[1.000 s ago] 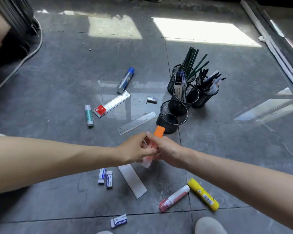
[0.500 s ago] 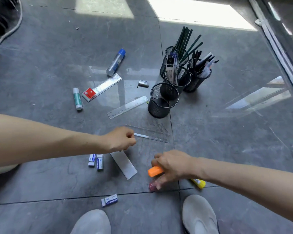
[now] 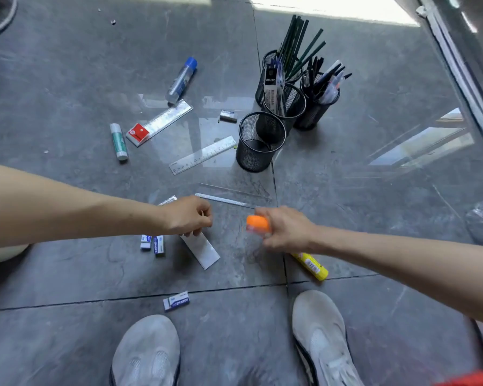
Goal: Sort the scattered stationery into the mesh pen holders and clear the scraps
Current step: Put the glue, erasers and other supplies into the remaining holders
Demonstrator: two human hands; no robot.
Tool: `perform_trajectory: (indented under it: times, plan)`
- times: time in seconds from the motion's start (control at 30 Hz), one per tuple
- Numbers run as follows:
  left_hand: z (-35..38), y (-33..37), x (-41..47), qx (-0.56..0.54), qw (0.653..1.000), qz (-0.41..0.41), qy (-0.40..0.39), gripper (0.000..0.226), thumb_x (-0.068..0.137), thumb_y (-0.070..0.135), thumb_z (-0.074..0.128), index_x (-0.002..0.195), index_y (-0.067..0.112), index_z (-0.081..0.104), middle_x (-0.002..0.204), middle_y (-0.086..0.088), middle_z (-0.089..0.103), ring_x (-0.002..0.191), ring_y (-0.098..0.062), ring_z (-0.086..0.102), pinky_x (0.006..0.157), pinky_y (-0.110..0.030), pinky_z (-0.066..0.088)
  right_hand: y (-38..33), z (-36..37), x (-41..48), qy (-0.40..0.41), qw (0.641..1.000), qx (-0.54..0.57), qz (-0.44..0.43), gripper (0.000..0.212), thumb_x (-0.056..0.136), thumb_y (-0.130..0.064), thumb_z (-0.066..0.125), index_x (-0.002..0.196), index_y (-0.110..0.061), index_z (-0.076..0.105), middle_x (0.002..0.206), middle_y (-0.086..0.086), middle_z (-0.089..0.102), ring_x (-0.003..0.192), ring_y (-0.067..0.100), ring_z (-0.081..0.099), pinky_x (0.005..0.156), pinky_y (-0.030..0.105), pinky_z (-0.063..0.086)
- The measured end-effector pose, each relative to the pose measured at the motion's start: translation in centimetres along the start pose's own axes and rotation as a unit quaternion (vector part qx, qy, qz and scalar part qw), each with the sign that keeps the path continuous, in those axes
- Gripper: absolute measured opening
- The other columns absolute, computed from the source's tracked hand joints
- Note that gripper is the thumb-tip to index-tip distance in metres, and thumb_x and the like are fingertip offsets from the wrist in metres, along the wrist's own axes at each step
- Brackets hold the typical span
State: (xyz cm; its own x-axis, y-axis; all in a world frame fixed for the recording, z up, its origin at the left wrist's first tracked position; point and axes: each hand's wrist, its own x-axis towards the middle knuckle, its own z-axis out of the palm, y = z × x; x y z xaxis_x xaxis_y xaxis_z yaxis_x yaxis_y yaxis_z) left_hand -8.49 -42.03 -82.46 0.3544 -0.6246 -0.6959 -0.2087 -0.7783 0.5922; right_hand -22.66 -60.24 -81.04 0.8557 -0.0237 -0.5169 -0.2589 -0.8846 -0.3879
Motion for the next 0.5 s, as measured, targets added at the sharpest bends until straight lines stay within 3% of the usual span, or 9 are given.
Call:
perform_trajectory:
  times: [0.1,0.27,0.43,0.5]
  plan:
    - [0.2,0.0,0.0,0.014,1.0,-0.009,-0.008,0.011,0.085,0.008,0.051,0.076,0.012,0.055,0.06,-0.004,0.059,0.039,-0.009,0.042,0.045,-0.02,0.035,1.2,-1.2,-0.3,0.008,0.994,0.086,0.06,0.026,0.075,-0.019,0.068,0.089,-0.024,0.046,0.08,0.001,0.059,0.072,0.027,0.062,0.056,0.031,0.044]
    - [0.9,0.8,0.3,0.038,0.999,-0.008,-0.034,0.01,0.087,0.009,0.05,0.079,0.012,0.056,0.062,-0.003,0.06,0.045,-0.012,0.045,0.046,-0.021,0.038,2.8,-0.1,-2.7,0.006,0.987,-0.04,0.157,0.044,0.071,-0.038,0.077,0.096,-0.018,0.047,0.1,0.006,0.062,0.097,0.029,0.058,0.064,0.029,0.032]
    - [0.9,1.3,0.6,0.058,0.998,0.002,-0.039,0.008,0.086,0.009,0.05,0.081,0.012,0.057,0.061,-0.001,0.061,0.046,-0.013,0.045,0.044,-0.02,0.037,3.4,2.0,-4.7,-0.004,0.98,-0.049,0.192,0.05,0.065,-0.043,0.08,0.087,-0.017,0.043,0.103,0.011,0.065,0.096,0.031,0.06,0.063,0.029,0.032]
    - [0.8,1.5,0.6,0.066,0.997,0.005,-0.043,0.009,0.086,0.009,0.05,0.081,0.012,0.056,0.062,-0.002,0.061,0.046,-0.013,0.046,0.044,-0.019,0.036,3.3,2.3,-4.9,-0.01,0.978,-0.062,0.198,0.046,0.067,-0.04,0.079,0.093,-0.014,0.051,0.103,0.011,0.065,0.096,0.03,0.06,0.063,0.028,0.033]
